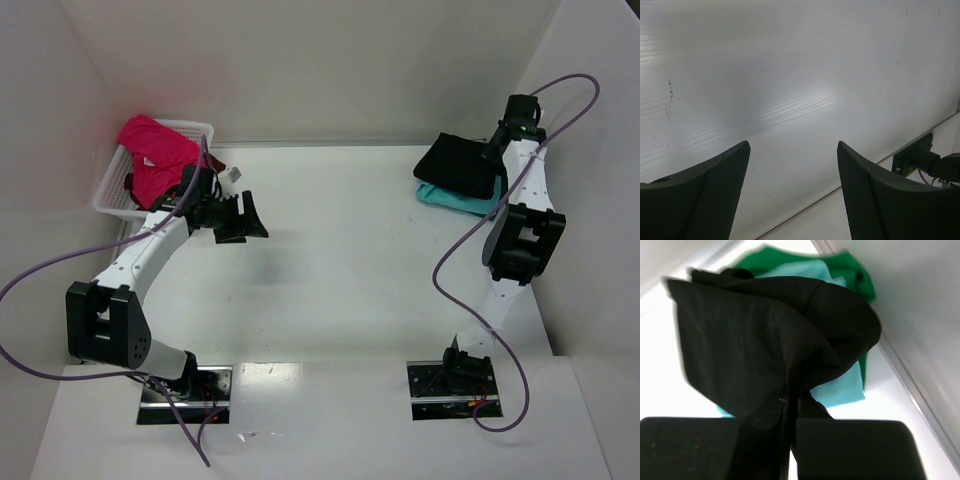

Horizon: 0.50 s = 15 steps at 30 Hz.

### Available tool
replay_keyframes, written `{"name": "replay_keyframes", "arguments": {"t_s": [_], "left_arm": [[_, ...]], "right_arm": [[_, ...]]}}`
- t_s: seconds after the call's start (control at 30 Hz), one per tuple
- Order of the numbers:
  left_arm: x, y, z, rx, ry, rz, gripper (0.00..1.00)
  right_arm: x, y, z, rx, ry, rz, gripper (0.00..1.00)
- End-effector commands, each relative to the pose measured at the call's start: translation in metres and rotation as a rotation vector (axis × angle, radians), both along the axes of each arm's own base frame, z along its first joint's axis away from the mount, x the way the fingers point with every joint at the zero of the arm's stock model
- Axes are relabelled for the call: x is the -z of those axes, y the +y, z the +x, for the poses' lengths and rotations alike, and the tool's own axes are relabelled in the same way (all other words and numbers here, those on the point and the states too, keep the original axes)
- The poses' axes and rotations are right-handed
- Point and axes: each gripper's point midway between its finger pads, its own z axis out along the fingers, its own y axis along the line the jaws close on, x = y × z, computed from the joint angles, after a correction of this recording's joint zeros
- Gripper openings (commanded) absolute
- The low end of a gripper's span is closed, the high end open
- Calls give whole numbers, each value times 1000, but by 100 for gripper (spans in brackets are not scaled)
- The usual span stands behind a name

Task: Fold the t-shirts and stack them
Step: Put the neatly folded tshirt into the corner of the board with the right arm

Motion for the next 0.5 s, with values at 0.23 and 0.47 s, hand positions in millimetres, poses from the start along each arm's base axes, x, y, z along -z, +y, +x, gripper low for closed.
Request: {"name": "replay_keyframes", "arguments": {"t_s": [0.23,0.47], "left_arm": [[-6,-2,5,27,-41,-12,78],[-1,0,4,22,-31,-3,78]], "right_arm": [[-44,-34,-5,96,-97,-119,0],[-34,-44,-1,124,-66,-147,5]]}}
